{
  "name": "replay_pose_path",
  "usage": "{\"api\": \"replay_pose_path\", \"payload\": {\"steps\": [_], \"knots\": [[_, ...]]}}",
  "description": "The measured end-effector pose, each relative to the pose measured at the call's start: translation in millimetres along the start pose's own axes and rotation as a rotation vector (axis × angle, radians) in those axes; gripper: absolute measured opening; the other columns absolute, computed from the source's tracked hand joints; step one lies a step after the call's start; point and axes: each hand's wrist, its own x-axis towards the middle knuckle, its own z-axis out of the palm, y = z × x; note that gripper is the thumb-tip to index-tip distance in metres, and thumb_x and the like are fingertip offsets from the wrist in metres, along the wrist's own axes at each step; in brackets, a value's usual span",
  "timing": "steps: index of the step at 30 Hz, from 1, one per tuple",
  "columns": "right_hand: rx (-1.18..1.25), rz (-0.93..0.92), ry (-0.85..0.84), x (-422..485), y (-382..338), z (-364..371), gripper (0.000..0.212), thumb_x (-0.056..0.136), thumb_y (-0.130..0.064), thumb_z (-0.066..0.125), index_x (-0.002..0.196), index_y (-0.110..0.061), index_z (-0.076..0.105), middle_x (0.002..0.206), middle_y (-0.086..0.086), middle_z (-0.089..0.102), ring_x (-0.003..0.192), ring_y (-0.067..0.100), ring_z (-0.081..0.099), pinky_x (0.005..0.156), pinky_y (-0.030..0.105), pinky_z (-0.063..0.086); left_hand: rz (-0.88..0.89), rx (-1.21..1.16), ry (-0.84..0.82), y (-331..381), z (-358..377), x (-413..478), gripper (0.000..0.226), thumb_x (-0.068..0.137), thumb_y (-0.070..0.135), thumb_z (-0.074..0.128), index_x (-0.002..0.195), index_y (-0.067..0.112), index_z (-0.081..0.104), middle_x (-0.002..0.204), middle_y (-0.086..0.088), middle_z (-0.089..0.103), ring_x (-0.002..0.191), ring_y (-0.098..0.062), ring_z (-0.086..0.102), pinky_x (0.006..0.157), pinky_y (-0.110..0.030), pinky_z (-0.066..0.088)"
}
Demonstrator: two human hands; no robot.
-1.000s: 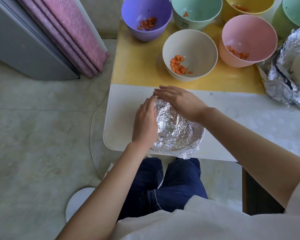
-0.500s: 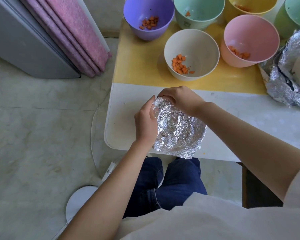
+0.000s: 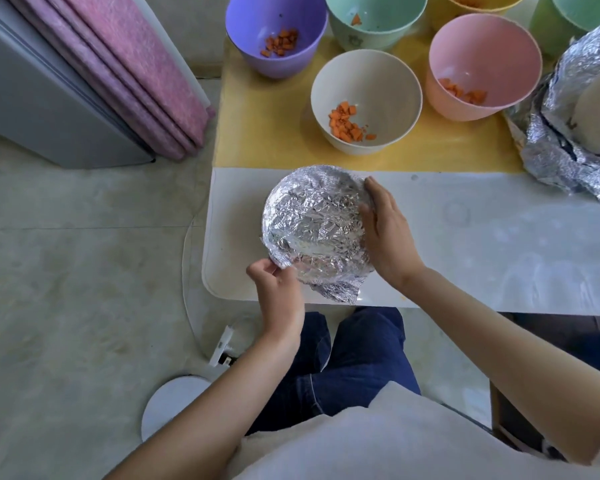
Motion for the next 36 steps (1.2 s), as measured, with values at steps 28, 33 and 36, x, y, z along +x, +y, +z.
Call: {"api": "replay_pose_path", "payload": {"steps": [28, 33, 36], "knots": [[0.306, 0.249, 0.212, 21, 3, 26, 0.02, 0.102, -0.019, 0.032, 0.103, -0.016, 0.052, 0.063, -0.012, 0.043, 0.049, -0.004, 0.041, 0.051, 0.014, 0.03, 0.48, 0.138, -0.102, 33, 11, 88, 0.029, 0.101, 0.008, 0.033, 0.097, -0.003, 0.06, 0.078, -0.011, 0.058, 0.063, 0.009, 0.043, 0.066, -0.006, 0.035], [0.241, 0.198, 0.124, 20, 1, 15, 0.03, 0.102, -0.022, 0.032, 0.121, -0.015, 0.053, 0.085, -0.002, 0.062, 0.073, 0.01, 0.056, 0.071, 0.029, 0.044, 0.434, 0.193, -0.06, 37, 12, 84, 0.04, 0.099, 0.009, 0.035, 0.06, 0.014, 0.029, 0.058, 0.0, 0.02, 0.051, -0.004, 0.021, 0.058, -0.03, 0.019], [0.036, 0.08, 0.107, 25, 3, 2, 0.042, 0.102, -0.022, 0.032, 0.141, -0.009, 0.037, 0.14, 0.008, 0.047, 0.127, 0.022, 0.044, 0.104, 0.029, 0.032, 0.386, 0.234, -0.013, 30, 8, 75, 0.039, 0.1, 0.012, 0.034, 0.061, 0.015, 0.034, 0.056, -0.002, 0.032, 0.054, -0.015, 0.029, 0.06, -0.032, 0.025]]}}
